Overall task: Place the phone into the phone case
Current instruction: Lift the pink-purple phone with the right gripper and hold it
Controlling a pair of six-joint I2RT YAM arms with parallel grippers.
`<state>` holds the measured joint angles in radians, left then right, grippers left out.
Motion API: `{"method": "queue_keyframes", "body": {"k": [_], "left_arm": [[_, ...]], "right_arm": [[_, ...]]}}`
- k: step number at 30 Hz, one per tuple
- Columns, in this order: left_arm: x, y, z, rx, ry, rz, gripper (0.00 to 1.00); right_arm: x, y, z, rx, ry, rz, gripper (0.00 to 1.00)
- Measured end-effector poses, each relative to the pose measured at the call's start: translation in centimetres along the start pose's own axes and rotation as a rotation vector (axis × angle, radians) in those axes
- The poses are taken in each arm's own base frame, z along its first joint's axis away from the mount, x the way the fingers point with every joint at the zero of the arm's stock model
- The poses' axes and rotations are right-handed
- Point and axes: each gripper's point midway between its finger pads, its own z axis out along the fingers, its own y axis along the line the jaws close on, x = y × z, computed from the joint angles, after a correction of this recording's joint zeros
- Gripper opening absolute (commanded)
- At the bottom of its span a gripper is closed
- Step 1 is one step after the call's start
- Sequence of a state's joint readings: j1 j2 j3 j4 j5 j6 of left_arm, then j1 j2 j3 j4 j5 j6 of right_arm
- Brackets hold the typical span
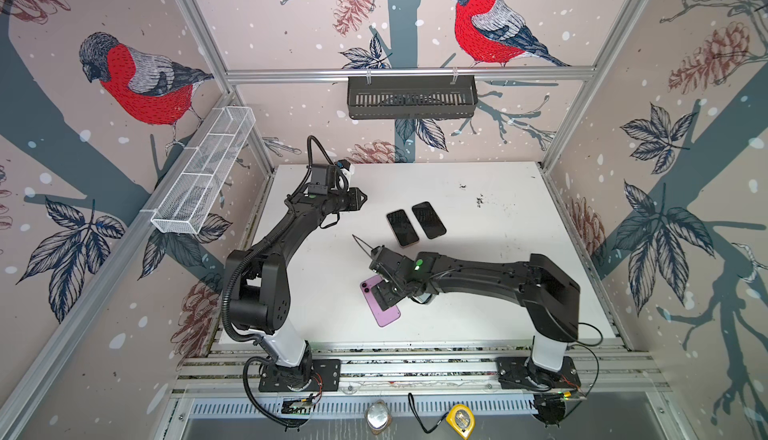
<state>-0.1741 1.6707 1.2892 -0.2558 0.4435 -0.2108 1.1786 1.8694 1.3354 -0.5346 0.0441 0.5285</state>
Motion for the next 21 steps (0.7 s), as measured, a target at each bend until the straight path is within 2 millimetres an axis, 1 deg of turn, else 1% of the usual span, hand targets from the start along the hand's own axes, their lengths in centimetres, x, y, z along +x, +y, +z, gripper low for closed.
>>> {"method": "queue_keyframes", "body": {"k": [1, 4, 5, 7, 11, 21], "left_arm": [[0.0, 0.0, 0.0, 0.000, 0.000, 0.000, 0.26], [0.0, 0.0, 0.0, 0.000, 0.001, 0.000, 0.26], [0.0, 0.0, 0.0, 0.000, 0.001, 0.000, 0.26], [0.1, 0.1, 0.1, 0.000, 0.003, -0.001, 0.26], [0.1, 0.1, 0.2, 0.000, 0.005, -0.002, 0.26], [0.1, 0.0, 0.2, 0.004, 0.005, -0.002, 0.26]], "right_arm": [[0.3, 0.9, 0.8, -0.007, 0.018, -0.017, 0.88], [1.2, 2.6, 2.3, -0.011, 0.053, -0.050, 0.92], [1.4, 3.0, 2.7, -0.008, 0.059, -0.058, 0.94], [1.8, 3.4, 3.3, 0.005, 0.071, -0.061, 0.95], [2.3, 2.9, 4.1, 0.049, 0.086, -0.072, 0.97], [2.1, 1.9, 4.6, 0.133, 0.070, -0.087, 1.00]]}}
